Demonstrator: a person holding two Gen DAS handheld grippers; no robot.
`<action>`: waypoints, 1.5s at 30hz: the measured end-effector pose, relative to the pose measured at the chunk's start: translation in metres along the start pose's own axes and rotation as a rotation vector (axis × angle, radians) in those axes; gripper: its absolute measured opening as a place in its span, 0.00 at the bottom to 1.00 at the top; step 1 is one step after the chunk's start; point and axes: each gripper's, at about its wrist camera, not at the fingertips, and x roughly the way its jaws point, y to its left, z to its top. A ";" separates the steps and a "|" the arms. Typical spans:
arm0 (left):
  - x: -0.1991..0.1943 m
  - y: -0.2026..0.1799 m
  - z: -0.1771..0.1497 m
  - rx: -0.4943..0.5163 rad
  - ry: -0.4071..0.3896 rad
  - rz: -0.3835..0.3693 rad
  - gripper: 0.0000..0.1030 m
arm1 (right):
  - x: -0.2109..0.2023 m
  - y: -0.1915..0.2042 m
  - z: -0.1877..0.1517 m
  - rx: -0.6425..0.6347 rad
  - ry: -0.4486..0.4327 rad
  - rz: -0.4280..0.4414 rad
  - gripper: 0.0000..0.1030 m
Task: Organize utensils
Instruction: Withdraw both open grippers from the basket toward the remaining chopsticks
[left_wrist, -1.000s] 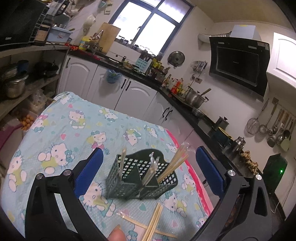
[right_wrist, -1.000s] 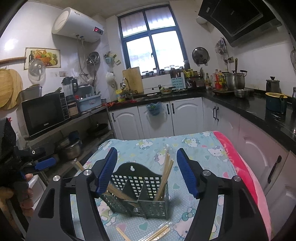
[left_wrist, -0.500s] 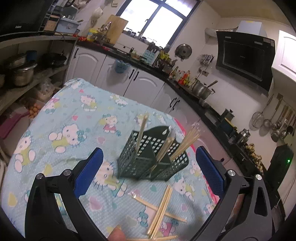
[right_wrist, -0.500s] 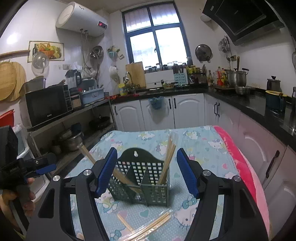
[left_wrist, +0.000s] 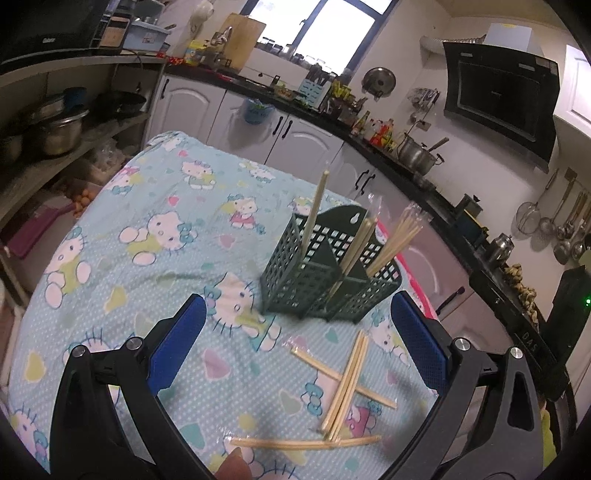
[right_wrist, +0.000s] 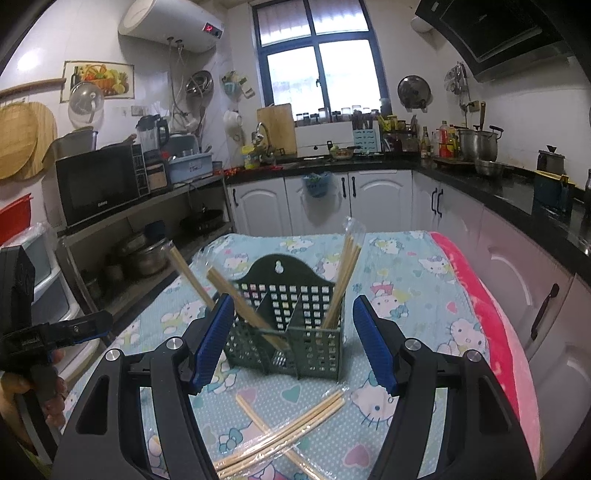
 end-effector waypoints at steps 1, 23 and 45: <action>0.000 0.001 -0.002 0.000 0.003 0.005 0.90 | 0.000 0.001 -0.002 -0.003 0.006 0.002 0.63; 0.007 0.001 -0.042 0.044 0.109 0.029 0.90 | 0.009 0.011 -0.036 -0.053 0.111 0.000 0.66; 0.021 0.000 -0.103 0.059 0.300 0.012 0.90 | 0.029 -0.008 -0.058 -0.046 0.198 -0.073 0.66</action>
